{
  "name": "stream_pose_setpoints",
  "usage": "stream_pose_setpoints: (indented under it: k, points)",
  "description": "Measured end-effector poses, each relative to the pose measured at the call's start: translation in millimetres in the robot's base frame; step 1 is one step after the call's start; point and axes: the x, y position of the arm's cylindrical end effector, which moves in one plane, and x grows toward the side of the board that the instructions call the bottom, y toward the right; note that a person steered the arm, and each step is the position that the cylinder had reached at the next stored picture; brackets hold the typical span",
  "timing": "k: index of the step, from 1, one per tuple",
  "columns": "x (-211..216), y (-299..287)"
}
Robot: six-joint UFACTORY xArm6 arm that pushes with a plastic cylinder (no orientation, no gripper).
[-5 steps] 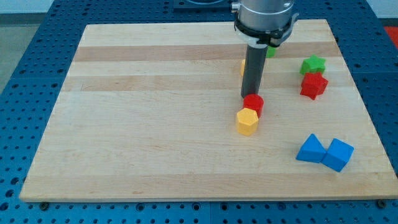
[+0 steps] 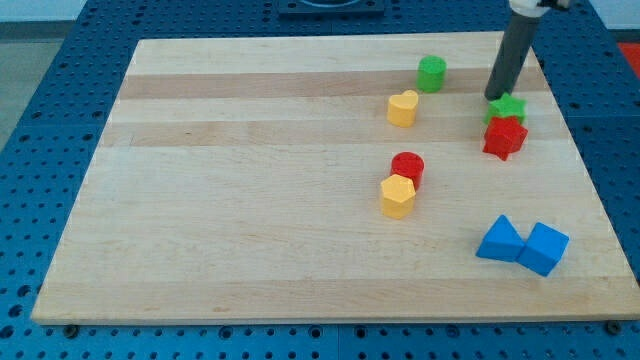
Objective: Move the green star and red star downwards
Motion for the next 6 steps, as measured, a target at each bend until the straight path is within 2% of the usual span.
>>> stream_pose_setpoints:
  k: [1,2,3,4,6]
  points:
    - [35,0]
    - [89,-3]
    - [85,-2]
    - [63,33]
    - [130,66]
